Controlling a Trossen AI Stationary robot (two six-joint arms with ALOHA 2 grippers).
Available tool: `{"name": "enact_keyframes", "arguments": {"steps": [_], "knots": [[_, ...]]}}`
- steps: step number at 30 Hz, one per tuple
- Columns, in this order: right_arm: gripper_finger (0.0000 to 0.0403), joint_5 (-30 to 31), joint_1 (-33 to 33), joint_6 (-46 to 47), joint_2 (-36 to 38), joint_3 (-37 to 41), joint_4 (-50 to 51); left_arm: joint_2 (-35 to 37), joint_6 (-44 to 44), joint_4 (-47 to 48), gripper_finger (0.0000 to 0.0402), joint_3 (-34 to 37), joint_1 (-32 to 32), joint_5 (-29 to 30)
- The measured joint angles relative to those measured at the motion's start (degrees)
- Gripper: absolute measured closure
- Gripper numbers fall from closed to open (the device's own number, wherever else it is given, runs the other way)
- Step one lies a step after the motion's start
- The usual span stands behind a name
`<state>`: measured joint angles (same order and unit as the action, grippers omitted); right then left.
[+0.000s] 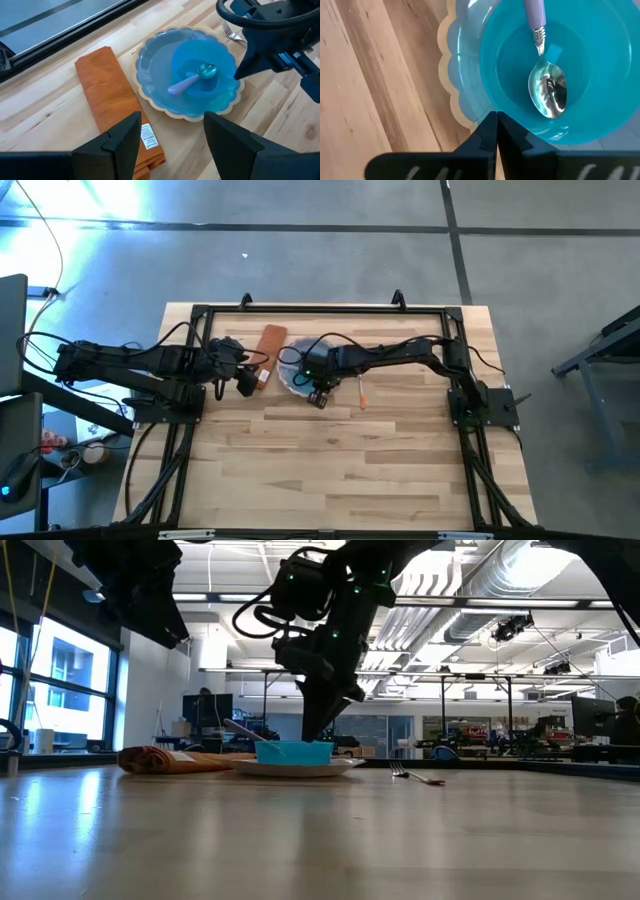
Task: Set table place
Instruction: Adjust the blue bowl, then adjust the light blue plate
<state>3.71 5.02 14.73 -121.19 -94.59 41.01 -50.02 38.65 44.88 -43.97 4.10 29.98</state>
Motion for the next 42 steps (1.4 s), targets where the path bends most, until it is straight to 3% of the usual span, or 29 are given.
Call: {"name": "enact_keyframes", "arguments": {"steps": [10, 16, 19, 25, 30, 37, 42], "knots": [[0.0403, 2.51, -1.64, 0.65, 0.0, -3.27, 2.95, 0.0, 0.14, 0.27, 0.0197, 0.0, 0.0, 0.0], [0.0403, 12.49, 0.31, -2.74, 0.0, -8.18, 10.24, 0.0, 0.1, 0.27, 0.0197, 0.0, 0.02, 0.0], [0.0403, 9.8, 5.24, -4.54, 0.0, -9.46, 9.69, 0.0, 0.14, 0.27, 0.0197, 0.0, 0.0, 0.0], [0.0403, 3.92, 15.19, -7.13, 0.0, -9.6, -0.98, 0.0, 0.26, 0.27, 0.0197, 0.0, 0.0, 0.0], [0.0403, -2.19, 21.65, -3.92, 0.0, -9.6, -7.85, 0.0, 0.62, 0.25, 0.0197, -0.01, 0.01, 0.0], [0.0403, -7.1, 23.08, 0.54, -3.05, -9.6, -12.75, 0.0, 1.65, 0.22, 0.0197, 0.0, 0.02, 0.06], [0.0403, -7.22, 22.23, 2.02, -7.46, -9.57, -12.63, 0.02, 1.69, 0.26, 0.0197, 0.0, 0.01, 0.15]]}}
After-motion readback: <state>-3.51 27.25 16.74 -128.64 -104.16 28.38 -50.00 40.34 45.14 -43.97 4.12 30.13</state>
